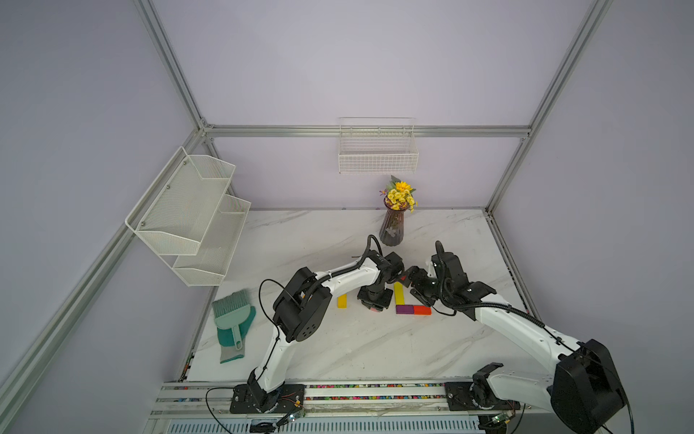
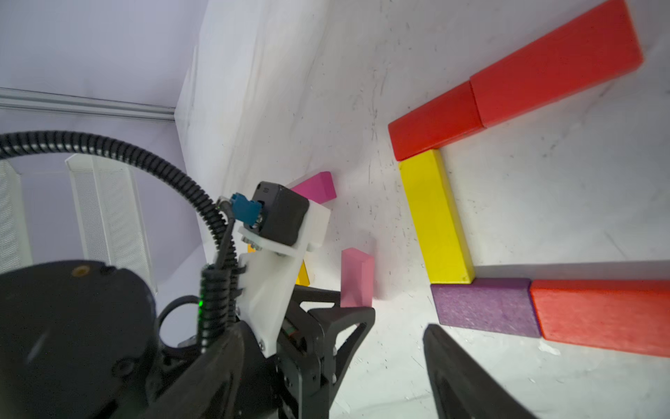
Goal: Assemble the letter c with building blocks
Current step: Place the building block at the center of the board.
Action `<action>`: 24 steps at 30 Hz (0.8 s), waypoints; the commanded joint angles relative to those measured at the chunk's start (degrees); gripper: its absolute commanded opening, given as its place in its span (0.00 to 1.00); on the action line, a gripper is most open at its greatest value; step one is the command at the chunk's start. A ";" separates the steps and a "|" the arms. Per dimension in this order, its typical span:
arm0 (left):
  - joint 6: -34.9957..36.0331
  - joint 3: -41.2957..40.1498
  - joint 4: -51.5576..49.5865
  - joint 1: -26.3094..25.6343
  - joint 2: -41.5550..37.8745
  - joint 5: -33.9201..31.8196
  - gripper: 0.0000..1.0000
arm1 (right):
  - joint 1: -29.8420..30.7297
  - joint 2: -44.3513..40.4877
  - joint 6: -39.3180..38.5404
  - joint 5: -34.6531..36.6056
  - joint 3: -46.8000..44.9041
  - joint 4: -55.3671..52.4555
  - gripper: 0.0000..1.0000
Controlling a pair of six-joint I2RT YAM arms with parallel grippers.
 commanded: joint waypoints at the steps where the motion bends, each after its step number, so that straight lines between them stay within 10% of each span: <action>1: -2.10 -1.69 1.21 0.19 -1.47 -2.75 0.00 | -0.42 -1.47 -2.27 -0.88 0.38 -1.81 0.80; 7: -3.00 -5.22 2.21 0.28 -1.20 -3.73 0.08 | -0.63 -1.92 -3.46 -1.47 0.98 -2.99 0.80; 14: -4.71 -6.82 3.52 0.37 -4.59 -3.32 0.64 | -0.63 -2.88 -5.16 -2.12 1.56 -4.84 0.80; 24: -6.38 -7.11 4.57 3.64 -15.49 -0.05 0.92 | 2.17 -3.63 -1.72 -0.44 -0.78 -0.70 0.79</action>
